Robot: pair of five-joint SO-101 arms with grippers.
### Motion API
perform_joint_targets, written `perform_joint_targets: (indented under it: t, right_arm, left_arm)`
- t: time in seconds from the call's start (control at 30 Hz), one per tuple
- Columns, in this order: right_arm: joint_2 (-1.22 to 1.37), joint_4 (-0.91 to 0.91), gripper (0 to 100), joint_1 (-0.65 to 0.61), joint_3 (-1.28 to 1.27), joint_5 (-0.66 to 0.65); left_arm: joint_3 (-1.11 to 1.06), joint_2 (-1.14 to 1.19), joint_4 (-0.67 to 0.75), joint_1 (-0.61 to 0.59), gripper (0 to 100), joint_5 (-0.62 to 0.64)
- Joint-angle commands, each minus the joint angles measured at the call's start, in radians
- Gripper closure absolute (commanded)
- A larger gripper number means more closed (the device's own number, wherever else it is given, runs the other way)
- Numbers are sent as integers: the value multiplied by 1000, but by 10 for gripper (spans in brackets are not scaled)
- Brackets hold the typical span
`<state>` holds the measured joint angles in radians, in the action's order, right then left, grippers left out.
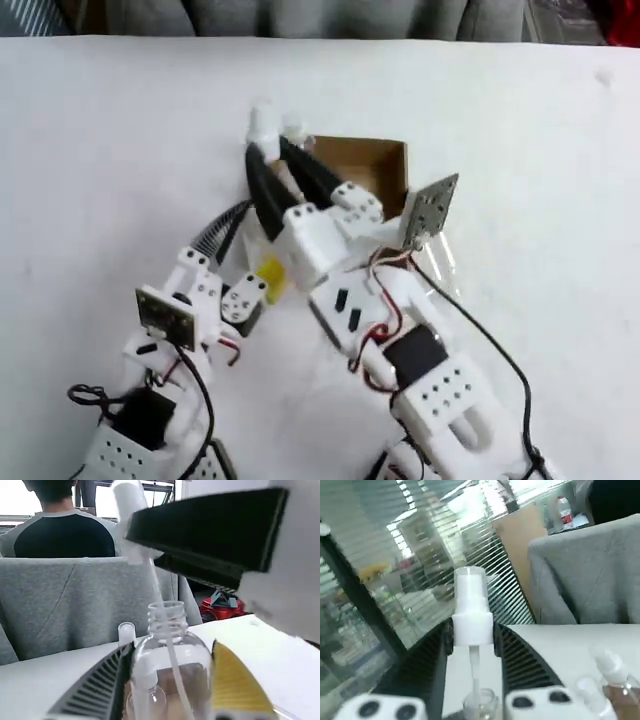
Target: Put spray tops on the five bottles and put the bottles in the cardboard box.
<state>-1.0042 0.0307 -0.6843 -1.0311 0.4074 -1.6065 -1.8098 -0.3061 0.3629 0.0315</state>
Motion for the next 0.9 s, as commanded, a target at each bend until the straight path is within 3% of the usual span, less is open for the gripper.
perform_joint_targets:
  t: [0.0,0.53,0.87]
  right_arm:
    - [-111,-131,983,-54,20,-71]
    - [-157,-555,983,-59,201,-80]
    - [-156,-690,981,-111,262,-92]
  left_arm:
    - [5,-18,34,5,979,-5]
    - [-3,-18,38,5,979,-5]
    - [-3,-18,35,5,979,-6]
